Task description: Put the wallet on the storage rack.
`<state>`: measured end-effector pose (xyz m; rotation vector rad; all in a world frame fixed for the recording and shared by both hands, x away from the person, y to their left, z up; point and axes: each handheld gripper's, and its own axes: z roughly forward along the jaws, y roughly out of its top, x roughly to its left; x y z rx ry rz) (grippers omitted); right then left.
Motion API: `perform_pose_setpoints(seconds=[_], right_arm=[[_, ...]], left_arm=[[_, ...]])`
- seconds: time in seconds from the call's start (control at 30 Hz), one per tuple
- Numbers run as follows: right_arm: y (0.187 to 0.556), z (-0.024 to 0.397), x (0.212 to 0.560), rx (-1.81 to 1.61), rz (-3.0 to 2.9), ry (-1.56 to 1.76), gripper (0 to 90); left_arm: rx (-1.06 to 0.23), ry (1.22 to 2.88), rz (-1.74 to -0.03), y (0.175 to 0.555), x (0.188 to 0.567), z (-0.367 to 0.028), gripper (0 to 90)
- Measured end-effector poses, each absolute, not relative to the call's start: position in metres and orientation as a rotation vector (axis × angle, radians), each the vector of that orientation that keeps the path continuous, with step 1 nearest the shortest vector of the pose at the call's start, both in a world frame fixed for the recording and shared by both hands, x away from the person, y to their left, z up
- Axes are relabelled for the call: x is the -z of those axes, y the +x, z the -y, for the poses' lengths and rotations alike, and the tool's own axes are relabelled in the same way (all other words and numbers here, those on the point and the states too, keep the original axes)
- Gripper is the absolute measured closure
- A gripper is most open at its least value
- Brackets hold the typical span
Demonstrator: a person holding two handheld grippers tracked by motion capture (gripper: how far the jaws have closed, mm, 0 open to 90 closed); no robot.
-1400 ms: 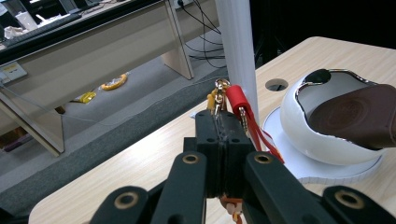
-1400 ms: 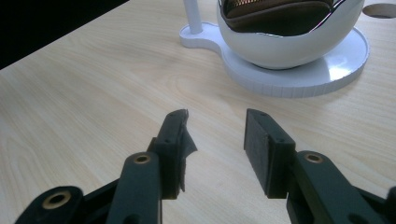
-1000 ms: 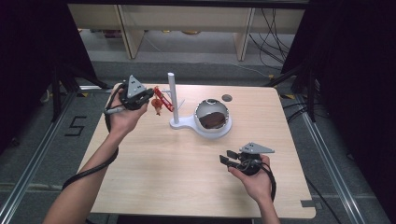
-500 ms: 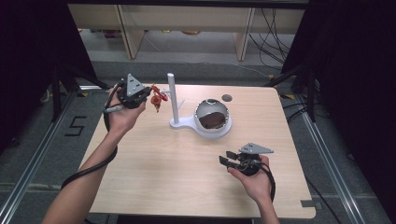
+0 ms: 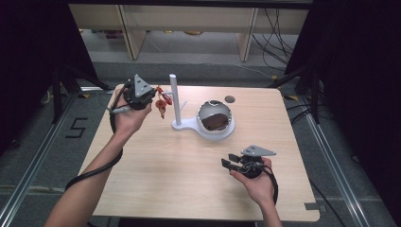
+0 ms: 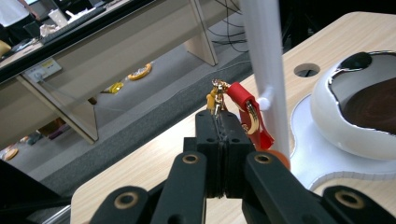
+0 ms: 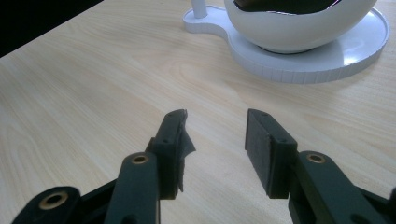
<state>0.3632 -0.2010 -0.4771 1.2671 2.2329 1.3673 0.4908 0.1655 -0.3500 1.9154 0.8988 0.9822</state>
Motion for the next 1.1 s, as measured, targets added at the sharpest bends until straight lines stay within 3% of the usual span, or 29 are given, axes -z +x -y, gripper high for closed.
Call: perform_pose_setpoints(seconds=[0.27,1.1], right_arm=[[0.363,0.2,0.479,-1.358,-2.253,1.28,58.7],[0.364,0.198,0.485,-1.335,-2.27,1.274,58.1]], left_arm=[[-0.981,1.908,-0.902,0.496,0.347,-0.161,88.2],[-0.908,1.891,-0.929,0.461,0.337,-0.166,88.3]])
